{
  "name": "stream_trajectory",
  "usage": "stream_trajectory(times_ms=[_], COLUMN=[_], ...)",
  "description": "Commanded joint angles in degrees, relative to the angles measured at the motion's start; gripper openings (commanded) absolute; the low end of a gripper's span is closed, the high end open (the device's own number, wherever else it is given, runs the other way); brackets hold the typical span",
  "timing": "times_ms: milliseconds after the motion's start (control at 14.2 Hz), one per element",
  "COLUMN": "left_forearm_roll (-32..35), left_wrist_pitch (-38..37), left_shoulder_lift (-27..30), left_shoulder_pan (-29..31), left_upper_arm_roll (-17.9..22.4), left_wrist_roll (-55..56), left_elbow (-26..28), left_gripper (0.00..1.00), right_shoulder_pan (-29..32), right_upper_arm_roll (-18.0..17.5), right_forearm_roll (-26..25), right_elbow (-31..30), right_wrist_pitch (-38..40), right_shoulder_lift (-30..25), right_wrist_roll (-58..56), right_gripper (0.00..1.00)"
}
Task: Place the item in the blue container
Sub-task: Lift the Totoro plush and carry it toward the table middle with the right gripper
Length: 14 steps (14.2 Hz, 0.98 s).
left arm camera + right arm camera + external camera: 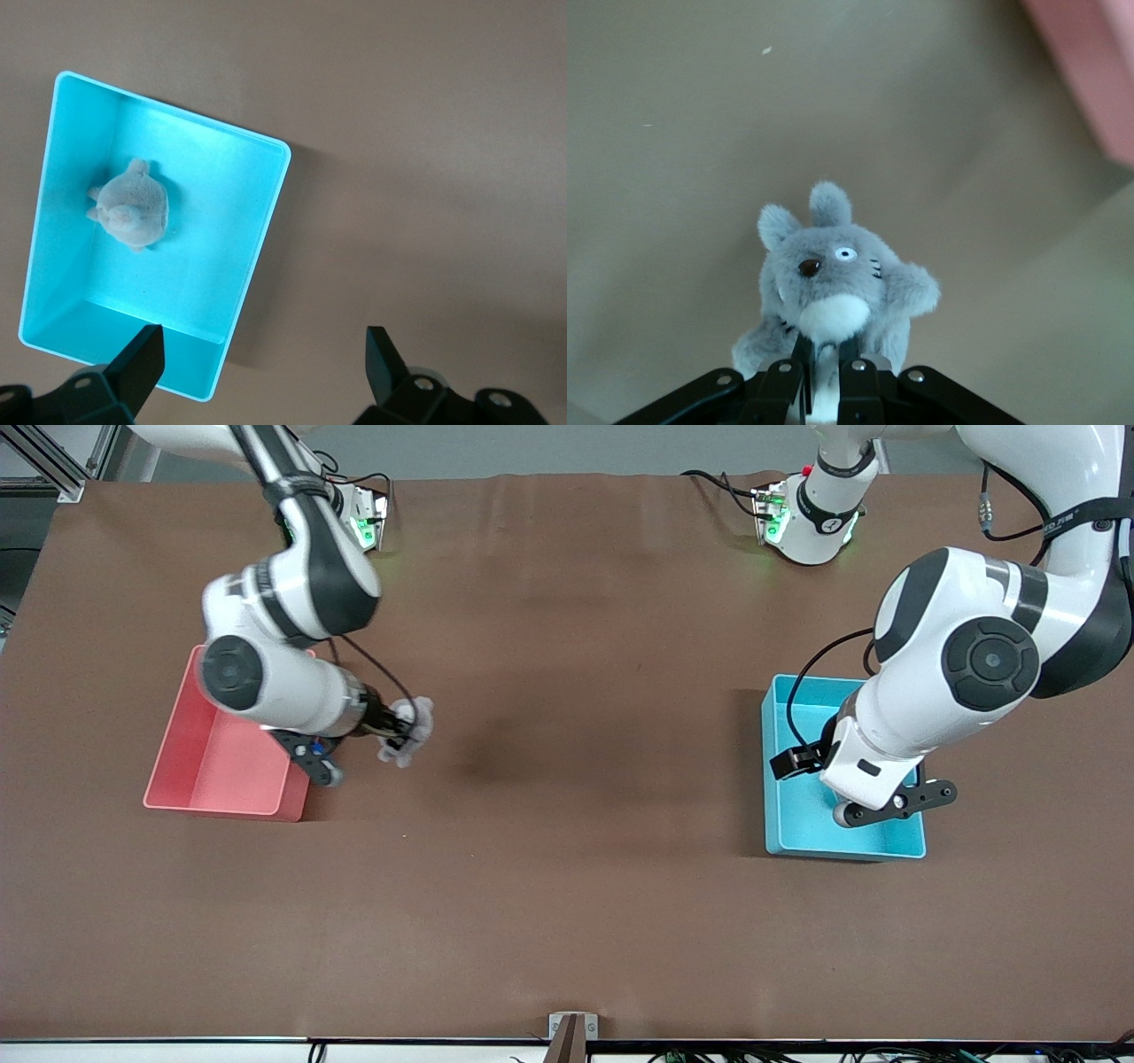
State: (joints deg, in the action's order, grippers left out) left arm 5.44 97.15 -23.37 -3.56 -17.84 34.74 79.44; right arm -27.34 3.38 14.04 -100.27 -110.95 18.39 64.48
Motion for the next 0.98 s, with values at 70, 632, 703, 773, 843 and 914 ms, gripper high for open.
stream_trajectory(times_ms=[70,632,703,773,843,914], left_forearm_roll=[-1.2,-6.7,-6.7,-6.8,-6.8,-6.8], left_wrist_pitch=[-2.0,-1.9,-1.9,-1.9,-1.8,-1.8], left_shoulder_lift=[0.6,-1.8,-2.1,-2.7,-3.5,-3.8], left_shoulder_pan=[0.5,0.0,-0.1,-0.3,0.0,0.4], left_upper_arm_roll=[-0.1,-0.2,-0.2,-0.2,-0.2,-0.2], left_wrist_roll=[-0.9,0.0,0.1,0.6,1.1,1.3], left_elbow=[0.0,0.4,0.5,0.9,1.4,2.1], left_gripper=[1.0,1.0,1.0,1.0,1.0,1.0], right_shoulder_pan=[-7.0,-18.3,-19.0,-19.2,-19.2,-19.2], right_upper_arm_roll=[0.6,0.6,0.6,0.6,0.6,0.6], right_forearm_roll=[1.1,1.0,1.1,1.1,1.0,0.6], right_elbow=[0.6,1.9,2.4,2.6,2.6,2.5], right_wrist_pitch=[-9.8,-24.9,-24.9,-24.9,-24.9,-24.8], right_shoulder_lift=[5.2,16.3,17.5,17.8,17.9,17.8], right_wrist_roll=[10.5,26.8,26.9,26.9,26.9,26.8], right_gripper=[0.0,0.02,0.09,0.41,0.89,1.0])
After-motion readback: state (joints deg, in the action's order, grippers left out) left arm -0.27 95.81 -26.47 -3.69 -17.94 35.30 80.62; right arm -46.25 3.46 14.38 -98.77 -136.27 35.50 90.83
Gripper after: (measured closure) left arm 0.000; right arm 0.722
